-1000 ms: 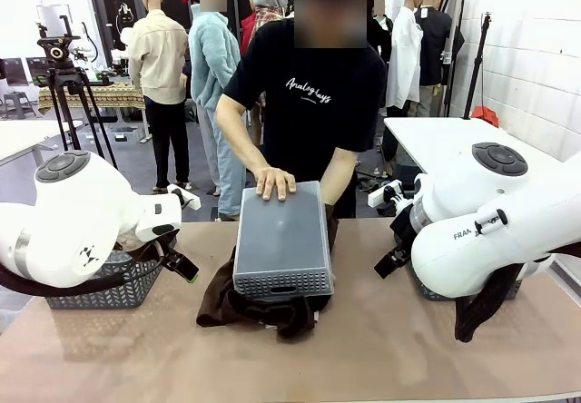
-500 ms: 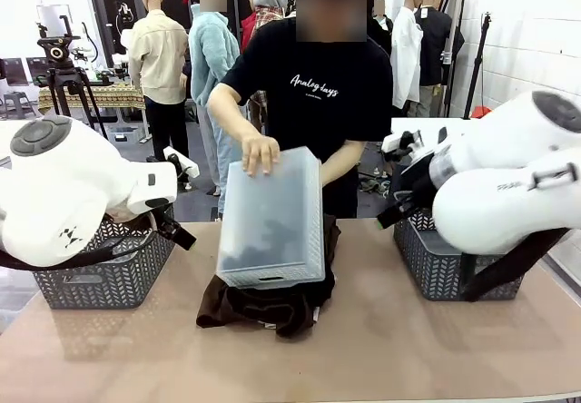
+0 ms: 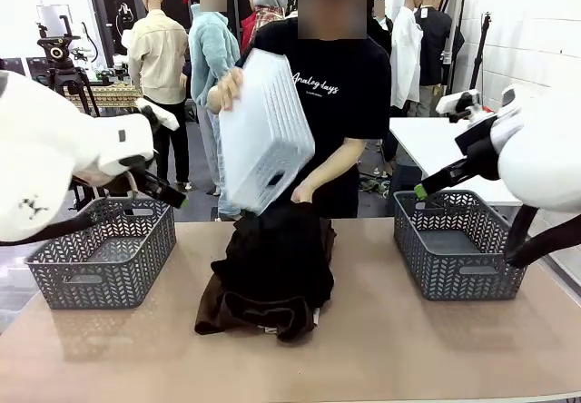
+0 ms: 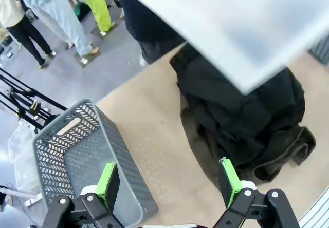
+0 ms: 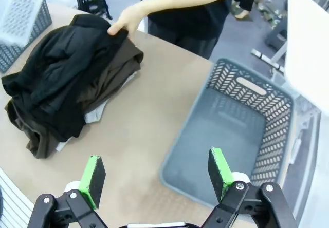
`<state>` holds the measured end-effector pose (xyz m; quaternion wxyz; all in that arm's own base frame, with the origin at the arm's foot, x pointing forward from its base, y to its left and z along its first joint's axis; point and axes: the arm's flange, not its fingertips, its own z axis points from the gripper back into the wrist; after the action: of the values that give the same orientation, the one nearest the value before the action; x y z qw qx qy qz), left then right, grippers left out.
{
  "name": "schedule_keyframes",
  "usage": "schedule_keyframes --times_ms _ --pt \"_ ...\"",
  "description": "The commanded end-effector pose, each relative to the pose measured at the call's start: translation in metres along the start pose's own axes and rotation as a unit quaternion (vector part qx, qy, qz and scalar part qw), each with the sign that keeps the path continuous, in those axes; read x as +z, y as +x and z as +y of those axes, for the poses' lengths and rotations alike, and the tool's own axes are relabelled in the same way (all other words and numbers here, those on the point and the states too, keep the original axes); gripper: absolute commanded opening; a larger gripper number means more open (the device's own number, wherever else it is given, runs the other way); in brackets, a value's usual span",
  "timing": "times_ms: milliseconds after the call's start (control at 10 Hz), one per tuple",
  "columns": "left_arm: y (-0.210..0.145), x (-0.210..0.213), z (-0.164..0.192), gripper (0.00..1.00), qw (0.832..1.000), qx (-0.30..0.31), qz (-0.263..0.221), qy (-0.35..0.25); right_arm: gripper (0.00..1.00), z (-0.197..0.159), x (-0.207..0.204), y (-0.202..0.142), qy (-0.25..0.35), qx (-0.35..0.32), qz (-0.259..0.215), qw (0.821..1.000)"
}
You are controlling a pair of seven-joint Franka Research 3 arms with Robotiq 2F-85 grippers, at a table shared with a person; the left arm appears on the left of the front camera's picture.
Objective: Sort the tops and bottoms.
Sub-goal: Lift clothes from the center of the table with your left hand.
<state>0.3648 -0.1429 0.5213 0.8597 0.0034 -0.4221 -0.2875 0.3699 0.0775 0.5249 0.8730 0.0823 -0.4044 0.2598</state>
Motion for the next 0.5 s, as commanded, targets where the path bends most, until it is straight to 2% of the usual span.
schedule_keyframes --times_ms 0,400 --pt "-0.086 0.036 -0.008 1.0 1.0 0.015 -0.01 -0.017 1.0 0.023 0.021 -0.077 0.013 0.002 -0.006 1.0" --pt "-0.088 0.031 -0.005 1.0 0.999 0.012 -0.006 -0.029 1.0 0.022 0.008 -0.073 0.044 0.005 -0.014 0.999"
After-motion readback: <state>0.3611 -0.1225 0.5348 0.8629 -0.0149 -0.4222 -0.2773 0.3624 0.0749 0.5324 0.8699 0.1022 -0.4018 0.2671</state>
